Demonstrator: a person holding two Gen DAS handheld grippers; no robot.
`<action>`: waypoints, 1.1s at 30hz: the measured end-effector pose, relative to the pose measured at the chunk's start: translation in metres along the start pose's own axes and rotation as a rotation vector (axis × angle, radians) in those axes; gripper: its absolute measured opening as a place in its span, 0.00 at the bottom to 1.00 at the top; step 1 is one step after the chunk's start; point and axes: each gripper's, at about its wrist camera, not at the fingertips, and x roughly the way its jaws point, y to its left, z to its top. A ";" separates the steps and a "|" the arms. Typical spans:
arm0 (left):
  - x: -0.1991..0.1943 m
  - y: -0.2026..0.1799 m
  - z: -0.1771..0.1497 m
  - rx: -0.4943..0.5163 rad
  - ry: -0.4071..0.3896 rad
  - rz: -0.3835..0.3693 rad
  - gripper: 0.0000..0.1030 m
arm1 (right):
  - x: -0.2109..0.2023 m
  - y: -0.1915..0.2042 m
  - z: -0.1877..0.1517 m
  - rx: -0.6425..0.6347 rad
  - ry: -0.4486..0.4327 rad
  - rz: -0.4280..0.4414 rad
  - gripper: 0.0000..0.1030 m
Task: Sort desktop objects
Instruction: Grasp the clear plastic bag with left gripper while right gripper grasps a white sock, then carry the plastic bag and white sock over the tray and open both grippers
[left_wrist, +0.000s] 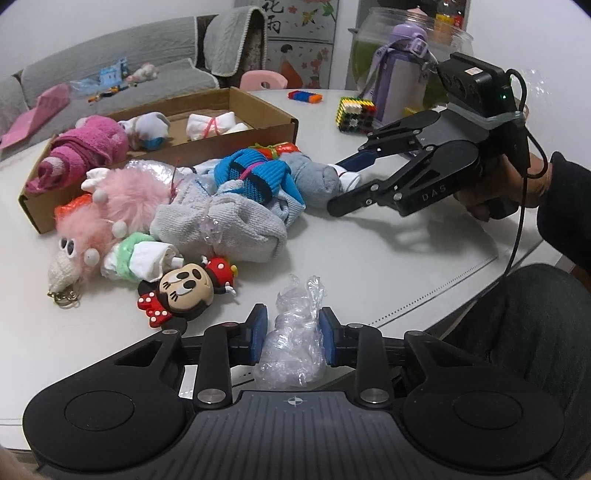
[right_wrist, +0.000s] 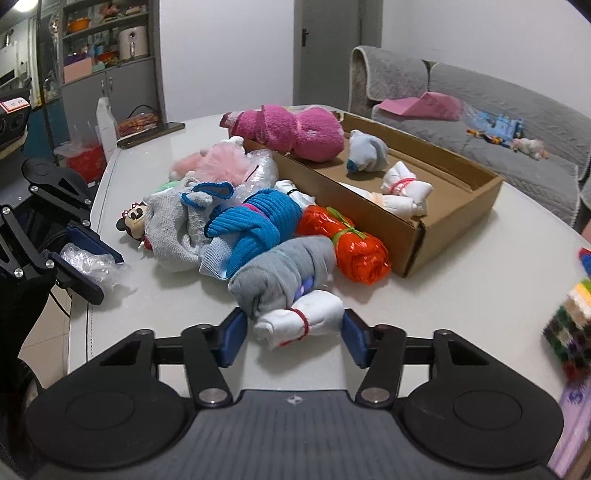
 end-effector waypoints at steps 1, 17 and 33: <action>0.000 0.000 0.000 0.000 0.000 -0.002 0.35 | -0.002 -0.001 -0.002 0.008 0.000 -0.003 0.43; -0.037 0.018 0.011 -0.003 -0.061 0.033 0.34 | -0.038 0.000 -0.010 0.078 -0.055 -0.058 0.34; -0.092 0.084 0.118 0.029 -0.217 0.167 0.35 | -0.056 -0.016 0.085 0.063 -0.182 -0.088 0.34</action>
